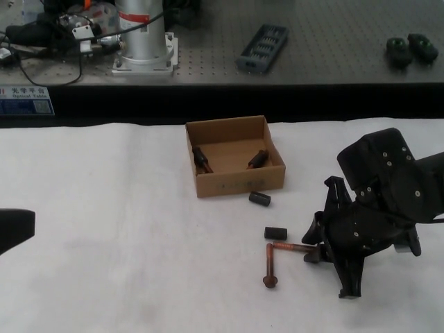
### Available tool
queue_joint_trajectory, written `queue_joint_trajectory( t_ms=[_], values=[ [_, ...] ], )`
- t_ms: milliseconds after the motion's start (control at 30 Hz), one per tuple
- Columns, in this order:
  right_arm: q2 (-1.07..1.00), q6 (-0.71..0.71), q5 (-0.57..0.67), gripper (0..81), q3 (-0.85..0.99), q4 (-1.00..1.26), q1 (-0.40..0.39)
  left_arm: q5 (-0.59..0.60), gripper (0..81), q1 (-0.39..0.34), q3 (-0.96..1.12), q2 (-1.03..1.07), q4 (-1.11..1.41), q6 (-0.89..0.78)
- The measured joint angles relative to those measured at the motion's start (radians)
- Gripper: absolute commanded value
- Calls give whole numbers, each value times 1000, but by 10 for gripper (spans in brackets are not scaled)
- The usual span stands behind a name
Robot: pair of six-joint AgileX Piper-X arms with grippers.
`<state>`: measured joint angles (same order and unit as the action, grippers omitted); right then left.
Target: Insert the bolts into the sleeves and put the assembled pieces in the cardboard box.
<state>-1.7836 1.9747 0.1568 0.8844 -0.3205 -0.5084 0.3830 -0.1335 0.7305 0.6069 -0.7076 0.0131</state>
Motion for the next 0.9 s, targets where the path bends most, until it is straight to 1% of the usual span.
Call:
queue_joint_trajectory(
  t_ms=[33,500,700,900],
  values=[
    [0,0,2,22,0,0,2,0,430,0,0,0,0,8],
    [0,-17,8,27,0,0,4,0,430,0,0,0,0,22],
    [27,-95,-7,27,0,-32,4,0,430,0,0,0,0,22],
    [104,-227,-46,27,-5,-79,11,0,430,0,0,0,0,22]
  ],
)
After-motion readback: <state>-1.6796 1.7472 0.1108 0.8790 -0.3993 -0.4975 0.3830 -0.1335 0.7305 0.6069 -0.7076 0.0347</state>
